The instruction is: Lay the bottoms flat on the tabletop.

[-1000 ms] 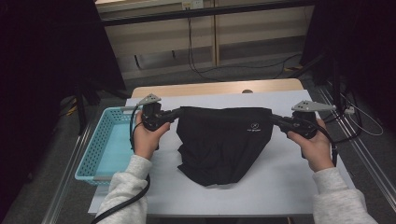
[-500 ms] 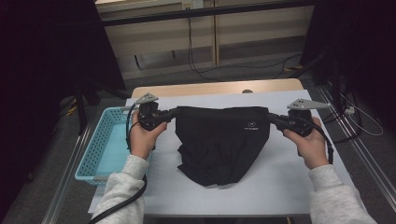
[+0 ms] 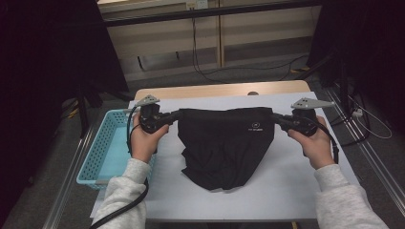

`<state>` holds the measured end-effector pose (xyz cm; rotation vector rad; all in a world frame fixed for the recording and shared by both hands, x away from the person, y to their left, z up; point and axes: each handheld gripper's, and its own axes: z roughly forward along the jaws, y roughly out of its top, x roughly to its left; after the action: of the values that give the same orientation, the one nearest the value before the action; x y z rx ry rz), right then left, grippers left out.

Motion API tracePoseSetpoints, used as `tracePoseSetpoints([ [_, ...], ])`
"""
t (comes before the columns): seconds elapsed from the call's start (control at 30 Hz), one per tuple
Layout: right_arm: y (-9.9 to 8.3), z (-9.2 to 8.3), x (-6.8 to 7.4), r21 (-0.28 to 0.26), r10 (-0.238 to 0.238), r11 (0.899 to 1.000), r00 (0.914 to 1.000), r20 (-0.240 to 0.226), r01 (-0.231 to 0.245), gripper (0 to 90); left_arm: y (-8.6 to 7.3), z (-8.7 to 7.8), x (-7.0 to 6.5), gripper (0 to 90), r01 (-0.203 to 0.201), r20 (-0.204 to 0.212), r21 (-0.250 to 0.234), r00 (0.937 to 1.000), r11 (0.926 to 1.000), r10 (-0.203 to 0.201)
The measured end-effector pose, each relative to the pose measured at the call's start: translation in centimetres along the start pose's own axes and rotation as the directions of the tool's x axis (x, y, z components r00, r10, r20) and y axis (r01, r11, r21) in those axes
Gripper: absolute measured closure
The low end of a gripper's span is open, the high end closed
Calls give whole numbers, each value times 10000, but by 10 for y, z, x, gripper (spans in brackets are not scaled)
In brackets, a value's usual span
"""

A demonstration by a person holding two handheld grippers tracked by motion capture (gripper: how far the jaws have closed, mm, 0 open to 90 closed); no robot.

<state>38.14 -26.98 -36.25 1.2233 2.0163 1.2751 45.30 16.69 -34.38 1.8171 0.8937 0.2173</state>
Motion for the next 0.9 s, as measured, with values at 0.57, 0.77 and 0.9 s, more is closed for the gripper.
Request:
tracePoseSetpoints([
  [0.57,0,13,-7,302,-169,9994,9999,-23,170,869,4,13,13,863,262,-93,344,9996,9991,-259],
  [0.77,25,32,-24,437,-195,9989,9985,507,173,874,39,29,31,866,98,-565,77,9984,9999,-93],
  [0.9,69,54,-36,-871,315,9961,9782,2051,-138,865,71,46,38,855,52,-1254,-823,9920,9966,-155],
])
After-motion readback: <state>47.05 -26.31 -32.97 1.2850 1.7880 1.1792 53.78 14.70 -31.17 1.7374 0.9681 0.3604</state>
